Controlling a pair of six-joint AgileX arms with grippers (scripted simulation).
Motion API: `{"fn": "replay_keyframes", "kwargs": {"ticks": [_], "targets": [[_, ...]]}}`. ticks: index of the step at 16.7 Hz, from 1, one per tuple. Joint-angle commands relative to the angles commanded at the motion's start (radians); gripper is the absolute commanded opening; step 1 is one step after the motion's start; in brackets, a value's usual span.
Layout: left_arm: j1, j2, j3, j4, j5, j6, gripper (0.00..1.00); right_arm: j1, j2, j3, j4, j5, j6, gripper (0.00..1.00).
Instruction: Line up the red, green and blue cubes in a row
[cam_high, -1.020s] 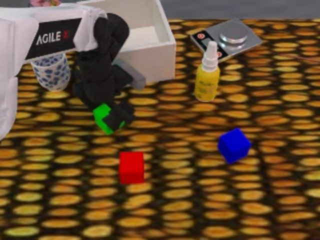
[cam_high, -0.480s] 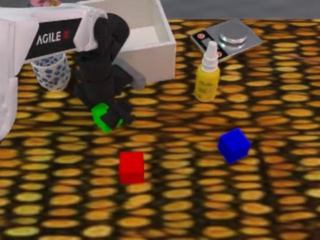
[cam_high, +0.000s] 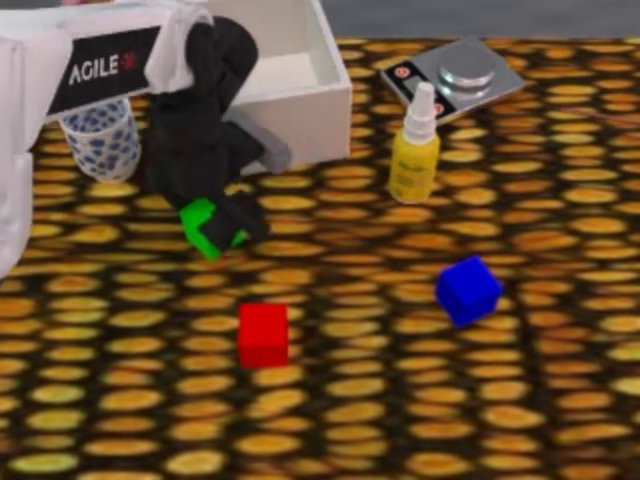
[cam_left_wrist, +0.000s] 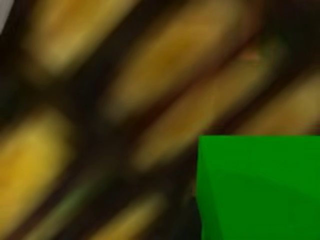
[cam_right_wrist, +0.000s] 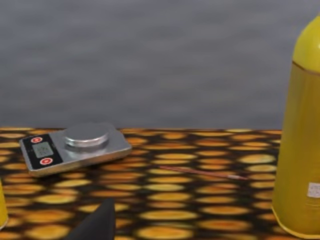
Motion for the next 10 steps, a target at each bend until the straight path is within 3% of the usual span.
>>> {"fn": "replay_keyframes", "kwargs": {"ticks": [5,10], "targets": [[0.011,-0.046,0.123,-0.175,-0.001,0.0,0.0,0.0,0.0,0.0,0.0,0.0,0.0,1.0],[0.007,-0.052,0.139,-0.194,-0.001,0.002,0.0,0.0,0.0,0.0,0.0,0.0,0.0,1.0]]}}
